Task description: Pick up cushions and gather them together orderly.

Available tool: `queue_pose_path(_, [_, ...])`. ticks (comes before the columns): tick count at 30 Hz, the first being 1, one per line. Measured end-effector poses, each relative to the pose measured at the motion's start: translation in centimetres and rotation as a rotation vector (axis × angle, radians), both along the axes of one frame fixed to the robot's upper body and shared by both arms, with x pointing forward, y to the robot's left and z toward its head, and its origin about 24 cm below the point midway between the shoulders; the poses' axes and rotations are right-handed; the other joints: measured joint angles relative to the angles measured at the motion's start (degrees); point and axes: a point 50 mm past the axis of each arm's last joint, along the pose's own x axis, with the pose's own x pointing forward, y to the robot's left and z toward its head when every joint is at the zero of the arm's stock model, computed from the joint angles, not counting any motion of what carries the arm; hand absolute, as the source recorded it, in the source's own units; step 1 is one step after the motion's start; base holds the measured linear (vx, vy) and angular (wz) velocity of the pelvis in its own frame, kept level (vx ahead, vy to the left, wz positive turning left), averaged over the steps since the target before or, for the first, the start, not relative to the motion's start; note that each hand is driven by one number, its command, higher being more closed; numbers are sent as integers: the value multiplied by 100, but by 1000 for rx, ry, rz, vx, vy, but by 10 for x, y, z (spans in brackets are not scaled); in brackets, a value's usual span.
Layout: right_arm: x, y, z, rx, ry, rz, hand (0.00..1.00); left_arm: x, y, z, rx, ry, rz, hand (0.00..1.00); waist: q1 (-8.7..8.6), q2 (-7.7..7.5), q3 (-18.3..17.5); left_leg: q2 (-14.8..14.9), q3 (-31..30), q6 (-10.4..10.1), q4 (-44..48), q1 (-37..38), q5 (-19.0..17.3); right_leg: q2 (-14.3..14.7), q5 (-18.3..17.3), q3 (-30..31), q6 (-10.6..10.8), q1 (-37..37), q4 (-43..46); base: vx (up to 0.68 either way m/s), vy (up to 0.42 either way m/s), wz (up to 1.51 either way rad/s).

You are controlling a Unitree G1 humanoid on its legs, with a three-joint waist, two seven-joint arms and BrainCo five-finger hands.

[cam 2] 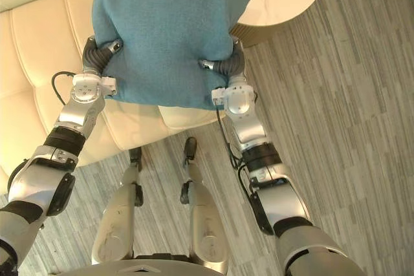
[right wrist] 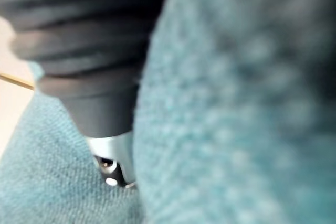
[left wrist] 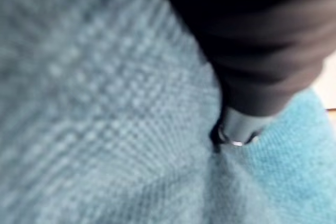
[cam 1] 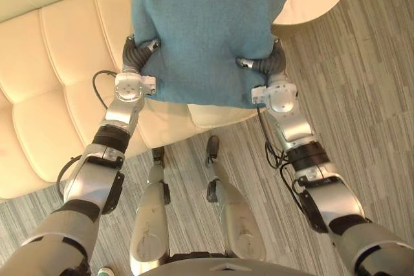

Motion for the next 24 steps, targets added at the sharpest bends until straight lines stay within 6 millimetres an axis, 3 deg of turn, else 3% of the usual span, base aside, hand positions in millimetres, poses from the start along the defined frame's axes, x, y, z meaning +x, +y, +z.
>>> queue_pose_path(4, [-17,2,-38,51,91,10,100,-19,0,-13,-23,-43,-27,100,-3,2,-7,-44,-80,-7,-167,469,-8,3,-30,-6,32,502,-198,51,9,4])
queue_pose_path(7, [-28,5,-53,93,120,19,100,-31,1,-25,-33,-39,-36,100,-48,4,-9,-78,-137,-13,-167,614,-44,-3,-52,-57,47,714,-278,47,21,10])
queue_pose_path(13, [-62,3,-85,176,193,40,100,-73,2,-76,-121,46,-41,100,-113,44,-79,-103,-297,-15,-167,1232,-218,18,-285,-202,99,1429,-278,47,13,15])
queue_pose_path(15, [-79,0,-101,200,241,41,100,-96,0,-106,-172,128,-39,100,-115,113,-463,-105,-364,-47,-166,1270,-306,13,-372,-267,95,1504,-278,80,29,17])
queue_pose_path(18, [-92,-1,-112,197,280,57,100,-117,1,-130,-215,201,-18,100,-80,241,-714,-104,-436,-32,-166,1459,-324,12,-459,-325,106,1728,-277,75,17,12])
queue_pose_path(24, [-117,0,-121,270,302,65,100,-163,3,-146,-323,236,9,100,-5,534,-1260,-98,-507,-49,-169,1984,-469,13,-674,-454,125,2291,-246,58,19,10])
